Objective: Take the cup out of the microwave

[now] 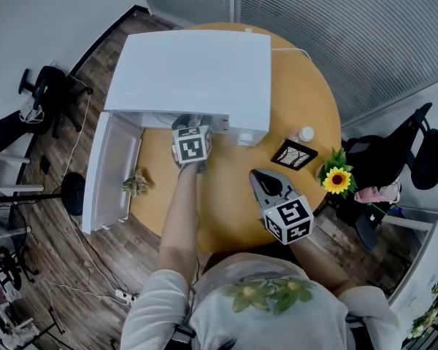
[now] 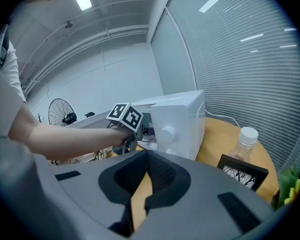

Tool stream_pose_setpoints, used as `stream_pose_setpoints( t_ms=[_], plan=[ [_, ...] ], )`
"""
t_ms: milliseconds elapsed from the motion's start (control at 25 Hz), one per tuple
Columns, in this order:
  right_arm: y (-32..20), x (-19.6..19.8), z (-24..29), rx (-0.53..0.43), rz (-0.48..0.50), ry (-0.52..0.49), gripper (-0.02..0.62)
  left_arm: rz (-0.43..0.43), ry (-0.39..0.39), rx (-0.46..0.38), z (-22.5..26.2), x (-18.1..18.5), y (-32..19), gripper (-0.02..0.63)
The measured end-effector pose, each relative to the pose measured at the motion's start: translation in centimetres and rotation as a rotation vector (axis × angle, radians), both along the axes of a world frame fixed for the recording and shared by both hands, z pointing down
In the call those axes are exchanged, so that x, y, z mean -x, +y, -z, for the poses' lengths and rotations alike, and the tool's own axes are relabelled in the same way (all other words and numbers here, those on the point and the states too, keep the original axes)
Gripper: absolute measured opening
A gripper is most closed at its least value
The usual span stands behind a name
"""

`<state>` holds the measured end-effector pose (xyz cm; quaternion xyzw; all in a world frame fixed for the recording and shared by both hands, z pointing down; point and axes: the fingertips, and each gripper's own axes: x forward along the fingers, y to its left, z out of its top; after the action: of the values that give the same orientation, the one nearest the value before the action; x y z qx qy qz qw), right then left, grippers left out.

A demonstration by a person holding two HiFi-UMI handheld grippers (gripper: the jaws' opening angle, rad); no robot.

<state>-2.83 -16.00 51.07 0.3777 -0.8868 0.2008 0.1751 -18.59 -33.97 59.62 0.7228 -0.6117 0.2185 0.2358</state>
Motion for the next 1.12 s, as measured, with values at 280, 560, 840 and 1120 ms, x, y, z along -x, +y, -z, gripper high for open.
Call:
stream_pose_setpoints(
  t_ms=[280,560,840,1120],
  plan=[
    [0.3,-0.2,-0.5,0.014,-0.001,0.002,0.017,0.011,-0.021,0.022,-0.6,-0.1,-0.5,0.108],
    [0.5,-0.4,-0.7,0.019,-0.004,0.003,0.017,0.046,-0.003,0.036,-0.9,0.2,-0.5,0.057],
    [0.4,-0.4,-0.6,0.017,0.004,0.002,0.017,0.069,0.004,0.036,-0.9,0.7,-0.1,0.055],
    [0.5,-0.3,-0.6,0.018,0.015,0.0,0.017,0.089,0.022,0.012,-0.7,1.0,0.2,0.053]
  ],
)
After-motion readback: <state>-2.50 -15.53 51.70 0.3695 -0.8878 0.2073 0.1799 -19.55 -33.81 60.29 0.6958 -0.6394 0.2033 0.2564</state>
